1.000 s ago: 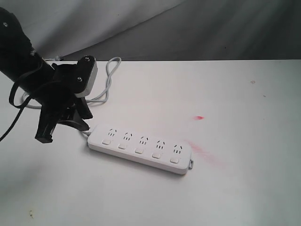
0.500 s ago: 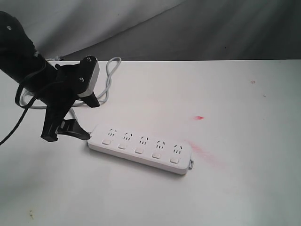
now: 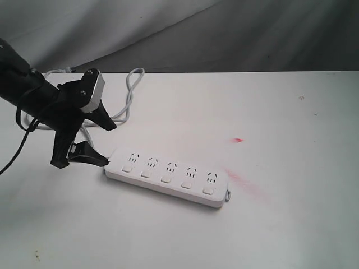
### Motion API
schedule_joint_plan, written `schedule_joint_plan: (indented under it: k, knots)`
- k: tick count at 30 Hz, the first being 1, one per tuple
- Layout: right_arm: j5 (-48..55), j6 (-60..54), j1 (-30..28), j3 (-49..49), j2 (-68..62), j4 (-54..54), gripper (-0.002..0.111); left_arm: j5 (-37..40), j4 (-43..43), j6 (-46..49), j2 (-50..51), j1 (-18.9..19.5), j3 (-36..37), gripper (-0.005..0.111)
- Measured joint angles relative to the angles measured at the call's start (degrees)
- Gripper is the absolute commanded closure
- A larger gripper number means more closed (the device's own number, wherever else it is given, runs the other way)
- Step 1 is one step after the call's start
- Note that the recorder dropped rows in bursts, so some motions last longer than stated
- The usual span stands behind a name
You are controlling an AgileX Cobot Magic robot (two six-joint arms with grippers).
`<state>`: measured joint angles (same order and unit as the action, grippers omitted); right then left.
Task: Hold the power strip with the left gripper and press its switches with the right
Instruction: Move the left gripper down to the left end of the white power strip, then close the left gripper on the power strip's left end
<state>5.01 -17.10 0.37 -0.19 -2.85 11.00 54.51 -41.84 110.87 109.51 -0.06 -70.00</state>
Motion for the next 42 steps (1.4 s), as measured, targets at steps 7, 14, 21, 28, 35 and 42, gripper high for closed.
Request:
schedule_joint_plan:
  k: [7,14,21,28,35,42]
  knots:
    - [0.0,0.0,0.0,0.0,0.0,0.0,0.108,-0.61,-1.22,1.12,4.96,0.0,-0.12,0.021]
    - [0.0,0.0,0.0,0.0,0.0,0.0,0.108,-2.72,-3.66,3.23,7.48,0.0,-0.12,0.021]
    - [0.0,0.0,0.0,0.0,0.0,0.0,0.108,-4.81,-4.77,4.19,8.57,0.0,-0.12,0.021]
    - [0.0,0.0,0.0,0.0,0.0,0.0,0.108,-5.55,-5.65,4.3,10.74,0.0,-0.12,0.021]
    - [0.0,0.0,0.0,0.0,0.0,0.0,0.108,-5.9,-5.65,3.88,11.42,0.0,-0.12,0.021]
    - [0.0,0.0,0.0,0.0,0.0,0.0,0.108,-5.52,-5.65,3.45,11.42,0.0,-0.12,0.021]
